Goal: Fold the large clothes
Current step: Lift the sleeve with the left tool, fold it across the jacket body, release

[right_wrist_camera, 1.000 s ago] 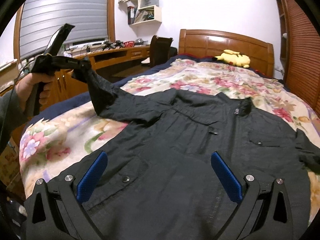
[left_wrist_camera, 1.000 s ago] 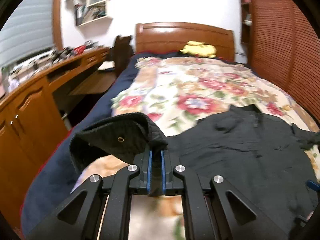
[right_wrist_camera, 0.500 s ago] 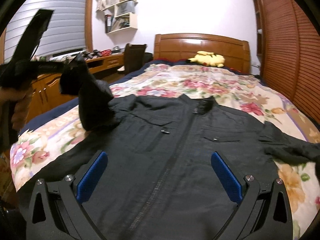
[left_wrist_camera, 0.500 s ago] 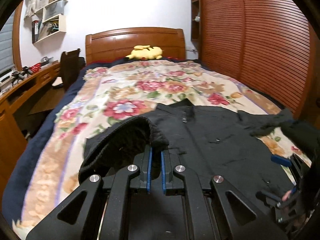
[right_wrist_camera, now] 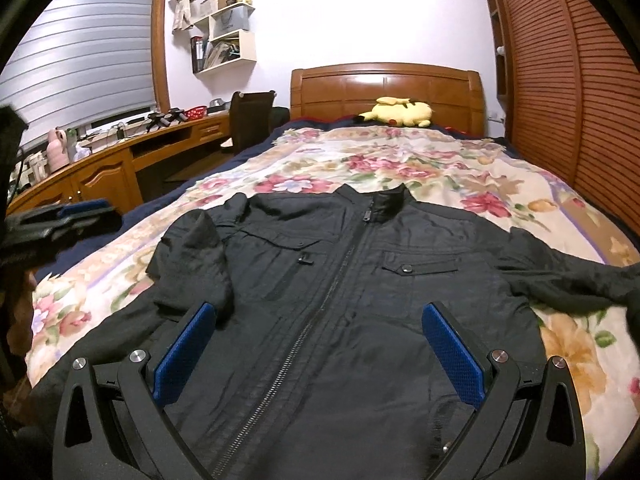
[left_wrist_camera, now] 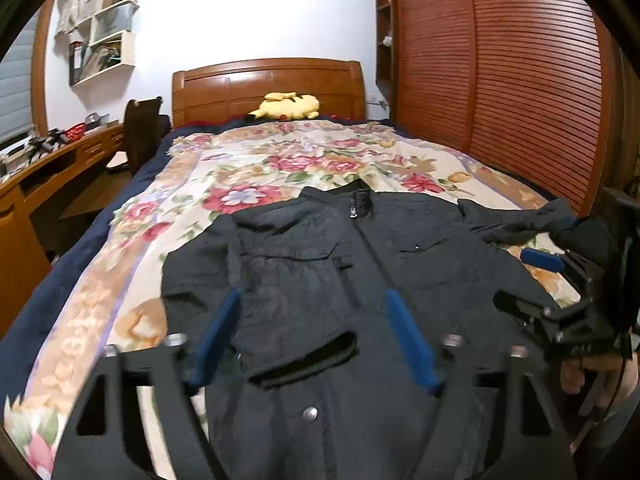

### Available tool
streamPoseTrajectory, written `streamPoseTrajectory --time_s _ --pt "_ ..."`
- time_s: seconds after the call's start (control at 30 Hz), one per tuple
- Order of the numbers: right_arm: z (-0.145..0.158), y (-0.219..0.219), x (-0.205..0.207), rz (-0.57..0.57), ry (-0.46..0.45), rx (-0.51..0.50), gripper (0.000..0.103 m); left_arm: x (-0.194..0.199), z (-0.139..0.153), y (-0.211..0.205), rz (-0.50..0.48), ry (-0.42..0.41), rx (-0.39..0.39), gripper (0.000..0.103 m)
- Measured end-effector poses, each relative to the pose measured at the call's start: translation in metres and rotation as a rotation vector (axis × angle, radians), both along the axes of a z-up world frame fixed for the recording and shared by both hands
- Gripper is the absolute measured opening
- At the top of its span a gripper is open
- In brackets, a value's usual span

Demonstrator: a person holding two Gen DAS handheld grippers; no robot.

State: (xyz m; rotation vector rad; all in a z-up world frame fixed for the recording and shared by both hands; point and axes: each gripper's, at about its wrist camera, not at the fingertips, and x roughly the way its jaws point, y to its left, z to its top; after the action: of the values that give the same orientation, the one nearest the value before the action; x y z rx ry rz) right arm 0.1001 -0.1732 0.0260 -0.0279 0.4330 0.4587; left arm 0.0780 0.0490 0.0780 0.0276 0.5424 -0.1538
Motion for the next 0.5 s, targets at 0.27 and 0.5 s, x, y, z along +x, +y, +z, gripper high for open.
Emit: streamPoseTrajectory --time_s 0.27,0.5 --pt "-0.003 0.008 0.005 0.057 0.005 -0.007 0.102 -0.035 -0.039 0.034 0.105 0.003 0.012 0.08" --pt "-0.01 0.025 0.014 0.112 0.016 -0.034 0.098 -0.05 -0.062 0.051 0.129 0.01 0.008 0.08"
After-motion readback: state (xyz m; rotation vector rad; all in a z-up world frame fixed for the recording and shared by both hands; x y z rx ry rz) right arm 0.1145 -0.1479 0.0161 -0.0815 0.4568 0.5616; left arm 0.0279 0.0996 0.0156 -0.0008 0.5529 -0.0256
